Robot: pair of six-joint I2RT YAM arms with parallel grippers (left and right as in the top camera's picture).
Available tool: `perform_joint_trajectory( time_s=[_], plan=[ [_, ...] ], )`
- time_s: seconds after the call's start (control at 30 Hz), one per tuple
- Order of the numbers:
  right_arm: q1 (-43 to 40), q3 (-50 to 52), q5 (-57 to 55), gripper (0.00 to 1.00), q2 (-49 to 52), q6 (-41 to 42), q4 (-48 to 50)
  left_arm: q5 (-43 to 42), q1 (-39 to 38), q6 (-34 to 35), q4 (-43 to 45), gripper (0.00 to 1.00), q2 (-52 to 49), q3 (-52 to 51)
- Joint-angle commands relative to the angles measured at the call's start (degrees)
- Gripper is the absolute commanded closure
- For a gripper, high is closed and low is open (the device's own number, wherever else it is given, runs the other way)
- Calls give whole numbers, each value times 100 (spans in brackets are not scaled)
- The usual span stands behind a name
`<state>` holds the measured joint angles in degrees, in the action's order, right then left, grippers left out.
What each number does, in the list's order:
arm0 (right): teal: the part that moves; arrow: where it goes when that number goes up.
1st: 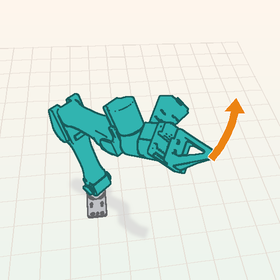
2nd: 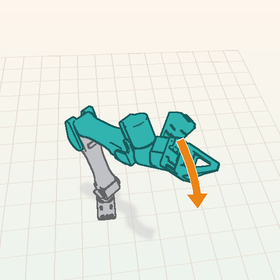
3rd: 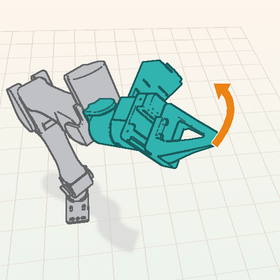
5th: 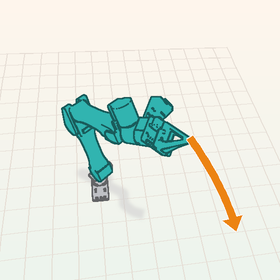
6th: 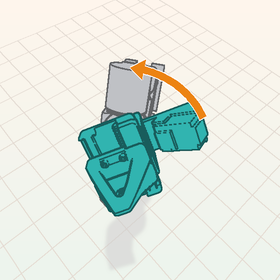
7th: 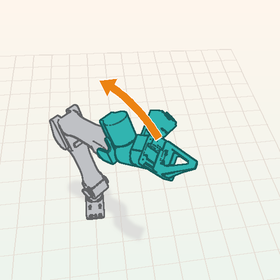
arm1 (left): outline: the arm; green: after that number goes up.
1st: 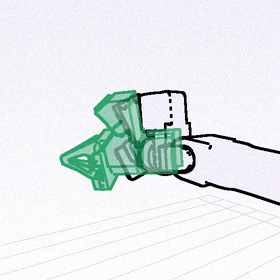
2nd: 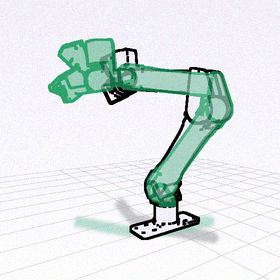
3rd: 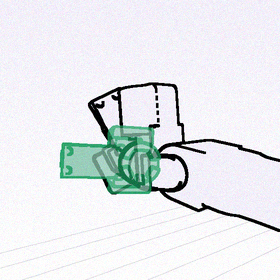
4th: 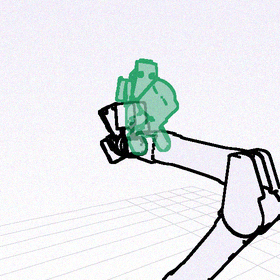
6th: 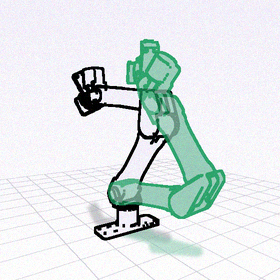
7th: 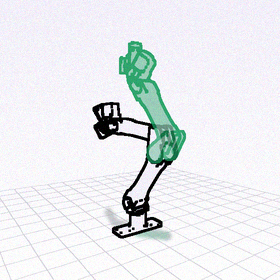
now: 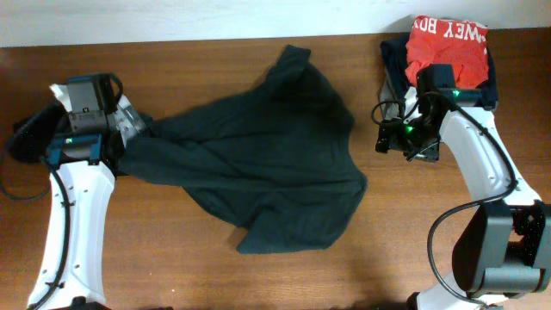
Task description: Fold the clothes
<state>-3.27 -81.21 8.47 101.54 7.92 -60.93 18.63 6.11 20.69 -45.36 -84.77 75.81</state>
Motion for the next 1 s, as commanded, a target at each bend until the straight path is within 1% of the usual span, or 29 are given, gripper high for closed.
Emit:
perform_joint_trajectory(
  time_s=[0.0,0.03,0.1,0.17,0.23,0.33,0.37,0.4,0.47,0.53,0.57,0.77,0.9,0.97],
  plan=[
    [37,-66,13,19,9,-20,-2,-1364,-57,-153,-452,1,79,-2],
    [37,-66,13,19,9,-22,-2,-1394,-118,-157,-710,1,33,-9],
    [37,-66,11,19,11,-22,0,-1390,-221,-413,-966,1,-55,-37],
    [37,-66,15,19,9,-22,-4,-1386,-367,-660,-1123,2,-184,-96],
    [44,-39,68,20,9,-24,-26,-1368,-474,-732,-1178,3,-337,-109],
    [140,81,544,43,11,-372,-24,-1327,-605,-732,-1080,4,-564,-109],
    [186,120,636,52,11,-452,-17,-1329,-625,-732,-1027,4,-610,-109],
    [264,166,658,64,11,-472,-4,-1329,-640,-730,-940,4,-651,-109],
    [435,275,634,75,11,-474,74,-1329,-645,-730,-776,3,-695,-109],
    [647,437,636,85,11,-472,203,-1329,-645,-730,-621,4,-699,-109],
    [763,542,636,87,11,-472,280,-1329,-645,-730,-538,4,-699,-109],
    [1360,1296,634,89,26,-448,872,-1331,-645,-730,-269,3,-699,-109],
    [1493,1674,634,90,212,-212,1342,-1333,-645,-728,-240,3,-699,-109],
    [1480,1709,634,91,382,-144,1399,-1333,-645,-730,-243,2,-699,-109]
  ],
)
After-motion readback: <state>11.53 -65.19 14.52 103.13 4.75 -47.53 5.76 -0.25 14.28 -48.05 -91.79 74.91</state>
